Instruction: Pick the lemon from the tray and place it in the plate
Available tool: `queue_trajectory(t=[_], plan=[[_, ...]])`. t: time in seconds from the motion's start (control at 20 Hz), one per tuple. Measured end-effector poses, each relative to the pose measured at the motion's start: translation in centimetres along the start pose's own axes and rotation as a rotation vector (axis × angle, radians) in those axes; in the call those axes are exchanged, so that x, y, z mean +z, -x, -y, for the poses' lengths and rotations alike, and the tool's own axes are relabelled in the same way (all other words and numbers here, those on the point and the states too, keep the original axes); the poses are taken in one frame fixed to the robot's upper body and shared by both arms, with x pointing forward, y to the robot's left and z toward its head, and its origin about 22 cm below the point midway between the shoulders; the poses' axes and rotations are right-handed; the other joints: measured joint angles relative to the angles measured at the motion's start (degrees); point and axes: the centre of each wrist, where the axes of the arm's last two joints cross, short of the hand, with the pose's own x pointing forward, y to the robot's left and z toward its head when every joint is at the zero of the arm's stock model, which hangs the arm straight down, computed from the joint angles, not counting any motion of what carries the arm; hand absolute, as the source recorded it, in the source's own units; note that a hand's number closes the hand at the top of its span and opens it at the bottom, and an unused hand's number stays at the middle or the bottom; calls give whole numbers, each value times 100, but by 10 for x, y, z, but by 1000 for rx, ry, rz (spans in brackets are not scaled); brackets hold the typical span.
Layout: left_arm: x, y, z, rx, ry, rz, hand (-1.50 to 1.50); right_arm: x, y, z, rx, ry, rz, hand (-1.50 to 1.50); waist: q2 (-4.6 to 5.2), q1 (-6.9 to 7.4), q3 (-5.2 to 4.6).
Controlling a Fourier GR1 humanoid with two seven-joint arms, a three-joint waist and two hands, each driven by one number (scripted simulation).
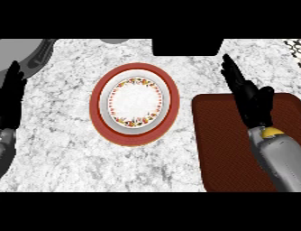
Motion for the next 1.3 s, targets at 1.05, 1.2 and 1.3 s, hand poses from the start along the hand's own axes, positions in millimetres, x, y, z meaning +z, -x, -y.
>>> queue_trajectory(t=[1.05, 1.2, 1.3], plan=[[32, 10, 56, 0, 332, 158, 0, 93, 57, 104, 360, -447, 292, -150, 185, -50, 26], [30, 12, 51, -2, 334, 158, 0, 96, 46, 129, 414, -397, 357, -150, 184, -33, 23], [31, 11, 52, -5, 339, 158, 0, 96, 27, 150, 465, -386, 368, -150, 180, -34, 21]])
